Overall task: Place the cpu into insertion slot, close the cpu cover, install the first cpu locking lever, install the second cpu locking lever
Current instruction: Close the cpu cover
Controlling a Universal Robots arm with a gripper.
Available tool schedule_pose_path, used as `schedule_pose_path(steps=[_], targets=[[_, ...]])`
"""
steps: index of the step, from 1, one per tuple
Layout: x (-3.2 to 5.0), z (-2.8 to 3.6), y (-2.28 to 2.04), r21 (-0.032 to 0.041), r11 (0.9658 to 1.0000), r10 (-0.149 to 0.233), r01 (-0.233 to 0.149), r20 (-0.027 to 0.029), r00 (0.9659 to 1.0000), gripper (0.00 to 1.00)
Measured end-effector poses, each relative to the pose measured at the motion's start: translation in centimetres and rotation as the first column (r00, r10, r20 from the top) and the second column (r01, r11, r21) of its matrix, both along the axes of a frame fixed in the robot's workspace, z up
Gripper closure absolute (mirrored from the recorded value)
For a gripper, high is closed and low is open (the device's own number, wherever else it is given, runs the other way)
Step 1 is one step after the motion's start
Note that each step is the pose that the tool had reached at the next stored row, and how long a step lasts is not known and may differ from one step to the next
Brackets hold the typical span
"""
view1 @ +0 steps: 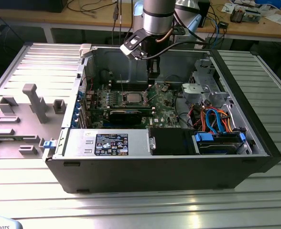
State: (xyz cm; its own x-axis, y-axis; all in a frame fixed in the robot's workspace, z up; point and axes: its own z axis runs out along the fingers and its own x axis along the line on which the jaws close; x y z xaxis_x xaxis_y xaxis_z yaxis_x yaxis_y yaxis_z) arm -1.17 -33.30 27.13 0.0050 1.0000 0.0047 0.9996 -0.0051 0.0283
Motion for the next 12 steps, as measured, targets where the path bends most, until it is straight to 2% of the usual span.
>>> schedule_pose_path(steps=[12], targets=[[0.07, -0.01, 0.0, 0.0001, 1.0, 0.0, 0.0, 0.0, 1.0, 0.89]])
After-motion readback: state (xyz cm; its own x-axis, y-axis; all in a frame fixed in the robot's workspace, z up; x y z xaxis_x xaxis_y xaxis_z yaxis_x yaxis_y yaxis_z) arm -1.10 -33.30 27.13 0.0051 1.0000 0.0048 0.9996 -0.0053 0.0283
